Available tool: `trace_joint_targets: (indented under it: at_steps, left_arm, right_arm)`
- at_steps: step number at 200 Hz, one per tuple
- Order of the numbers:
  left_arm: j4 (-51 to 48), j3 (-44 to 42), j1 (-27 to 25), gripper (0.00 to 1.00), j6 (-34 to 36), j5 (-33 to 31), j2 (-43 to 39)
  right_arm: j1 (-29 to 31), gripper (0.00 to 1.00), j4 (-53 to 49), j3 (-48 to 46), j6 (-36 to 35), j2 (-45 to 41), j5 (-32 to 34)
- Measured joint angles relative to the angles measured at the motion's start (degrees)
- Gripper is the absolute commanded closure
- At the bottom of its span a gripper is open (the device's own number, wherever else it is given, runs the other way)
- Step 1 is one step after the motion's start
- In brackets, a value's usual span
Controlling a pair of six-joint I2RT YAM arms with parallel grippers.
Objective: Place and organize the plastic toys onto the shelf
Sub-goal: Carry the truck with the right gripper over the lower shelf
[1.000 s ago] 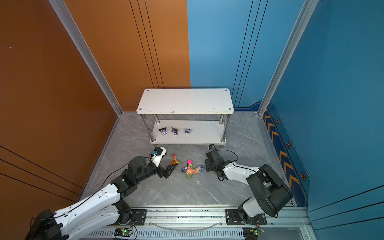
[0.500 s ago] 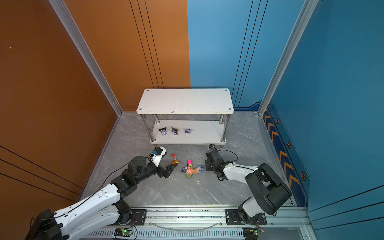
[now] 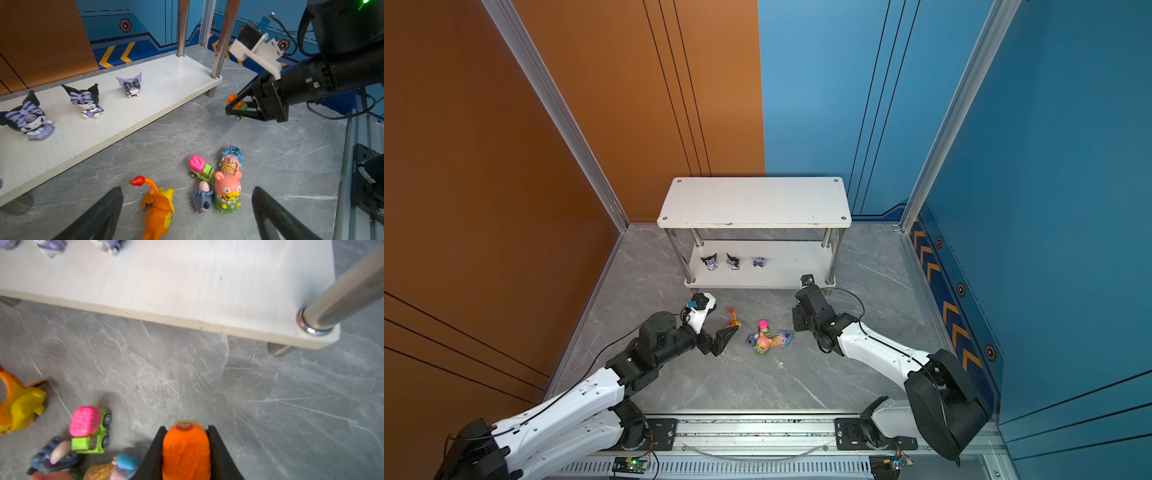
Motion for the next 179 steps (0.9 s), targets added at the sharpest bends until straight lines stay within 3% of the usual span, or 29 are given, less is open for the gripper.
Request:
trace_joint_targets:
  at_steps: [72,179]
  left_arm:
    - [0.35,0.00,0.22,0.02,-0.02,0.00,-0.46]
    - [0.39,0.00,0.26,0.02,-0.28,0.00,-1.14]
  right_arm:
    - [1.55,0.75,-4.39,18.03,-0.07,14.27,4.07]
    - [-3.89,0.75,-6.78,29.29,0.09,27.12,6.80]
